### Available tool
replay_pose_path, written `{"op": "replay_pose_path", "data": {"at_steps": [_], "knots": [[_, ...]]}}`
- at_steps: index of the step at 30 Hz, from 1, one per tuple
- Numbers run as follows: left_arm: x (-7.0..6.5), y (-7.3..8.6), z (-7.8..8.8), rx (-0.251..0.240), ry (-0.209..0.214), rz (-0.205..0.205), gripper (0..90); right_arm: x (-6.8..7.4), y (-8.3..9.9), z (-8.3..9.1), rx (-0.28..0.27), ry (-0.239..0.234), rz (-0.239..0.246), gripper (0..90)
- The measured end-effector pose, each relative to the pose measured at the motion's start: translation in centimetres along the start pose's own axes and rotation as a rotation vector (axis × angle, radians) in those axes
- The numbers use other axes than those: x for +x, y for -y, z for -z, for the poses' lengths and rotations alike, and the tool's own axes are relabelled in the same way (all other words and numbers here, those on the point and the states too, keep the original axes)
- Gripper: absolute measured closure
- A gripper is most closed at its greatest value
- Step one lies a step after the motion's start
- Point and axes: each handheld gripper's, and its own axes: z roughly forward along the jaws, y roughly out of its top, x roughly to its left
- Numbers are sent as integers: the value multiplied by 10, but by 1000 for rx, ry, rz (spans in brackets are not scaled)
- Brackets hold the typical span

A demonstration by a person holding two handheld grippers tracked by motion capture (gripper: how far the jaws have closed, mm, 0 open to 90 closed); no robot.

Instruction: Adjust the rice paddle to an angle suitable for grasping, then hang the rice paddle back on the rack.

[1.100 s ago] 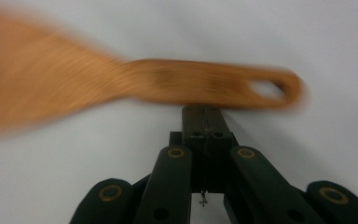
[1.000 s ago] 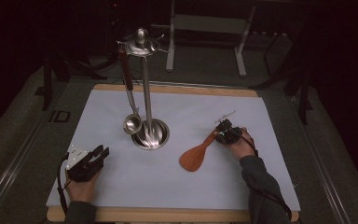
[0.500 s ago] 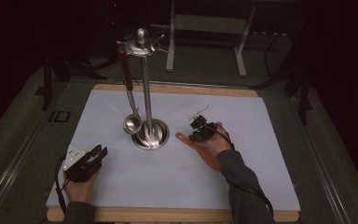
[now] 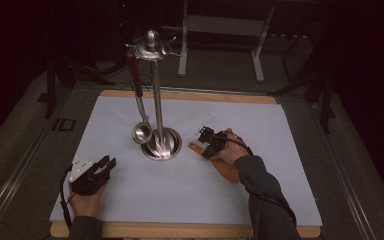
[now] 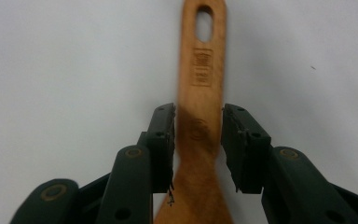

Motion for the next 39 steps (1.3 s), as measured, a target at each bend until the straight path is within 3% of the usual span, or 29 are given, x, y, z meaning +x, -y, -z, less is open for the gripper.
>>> {"op": "replay_pose_path", "data": {"at_steps": [7,11,18,30,36,39], "knots": [[1,0,0,-1,0,1,687,-8,-5,-7,86,-34,0,637],[0,0,0,1,0,-2,687,-10,-5,-8,92,-47,-22,636],[0,0,0,2,-2,-5,687,-7,-6,-8,87,-30,-10,661],[-1,0,-2,10,-2,-14,686,-3,0,16,-41,-27,-7,662],[-1,0,-2,9,-3,-15,686,5,0,29,-163,-18,10,662],[-1,0,-3,9,-3,-14,685,8,0,36,-250,-15,20,662]]}}
